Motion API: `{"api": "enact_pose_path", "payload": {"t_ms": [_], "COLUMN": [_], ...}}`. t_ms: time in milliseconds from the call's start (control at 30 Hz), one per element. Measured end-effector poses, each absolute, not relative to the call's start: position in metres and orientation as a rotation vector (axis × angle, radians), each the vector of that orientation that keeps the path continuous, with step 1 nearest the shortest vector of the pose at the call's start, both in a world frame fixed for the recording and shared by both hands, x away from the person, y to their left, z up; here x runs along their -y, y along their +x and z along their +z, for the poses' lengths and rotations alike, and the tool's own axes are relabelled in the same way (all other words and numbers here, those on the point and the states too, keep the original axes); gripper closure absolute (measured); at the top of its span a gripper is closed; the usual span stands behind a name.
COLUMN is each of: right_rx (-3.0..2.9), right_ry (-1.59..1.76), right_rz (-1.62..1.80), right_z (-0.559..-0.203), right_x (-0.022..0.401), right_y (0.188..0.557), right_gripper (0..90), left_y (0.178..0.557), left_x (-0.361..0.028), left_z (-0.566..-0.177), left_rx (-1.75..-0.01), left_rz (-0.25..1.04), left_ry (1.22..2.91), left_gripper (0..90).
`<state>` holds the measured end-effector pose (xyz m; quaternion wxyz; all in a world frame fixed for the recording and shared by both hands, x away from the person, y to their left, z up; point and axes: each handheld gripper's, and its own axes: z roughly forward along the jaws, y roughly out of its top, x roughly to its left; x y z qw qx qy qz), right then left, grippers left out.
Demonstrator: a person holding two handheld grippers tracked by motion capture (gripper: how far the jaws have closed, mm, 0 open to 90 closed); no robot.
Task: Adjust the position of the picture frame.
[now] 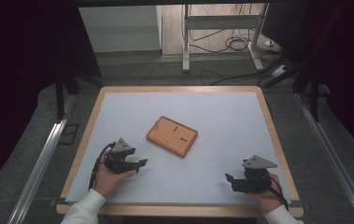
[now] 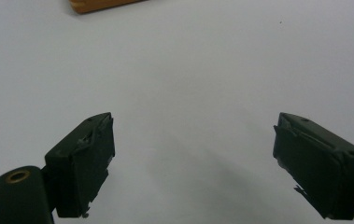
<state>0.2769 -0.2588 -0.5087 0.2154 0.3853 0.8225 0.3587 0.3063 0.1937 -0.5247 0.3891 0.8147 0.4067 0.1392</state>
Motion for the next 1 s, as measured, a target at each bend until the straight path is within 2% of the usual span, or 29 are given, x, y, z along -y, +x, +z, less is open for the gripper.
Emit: {"api": "enact_pose_path", "payload": {"t_ms": [267, 667, 1000], "right_rx": [-2.287, -2.279, -2.267], "right_ry": [1.072, 1.084, 1.094], "right_rz": [0.986, 1.0, 1.02], "right_z": [-0.51, -0.511, -0.511], "right_x": [0.256, 0.256, 0.258], "right_y": [0.277, 0.275, 0.276], "right_gripper": [12.8, 12.8, 12.8], "left_y": [0.314, 0.34, 0.371], "left_x": [-0.189, -0.185, -0.167], "left_z": [-0.518, -0.507, -0.505], "left_rx": [-1.021, -1.069, -1.061], "left_rz": [0.364, 0.381, 0.376], "left_ry": [2.064, 2.026, 2.064], "left_gripper": [25.3, 26.8, 26.9]}}
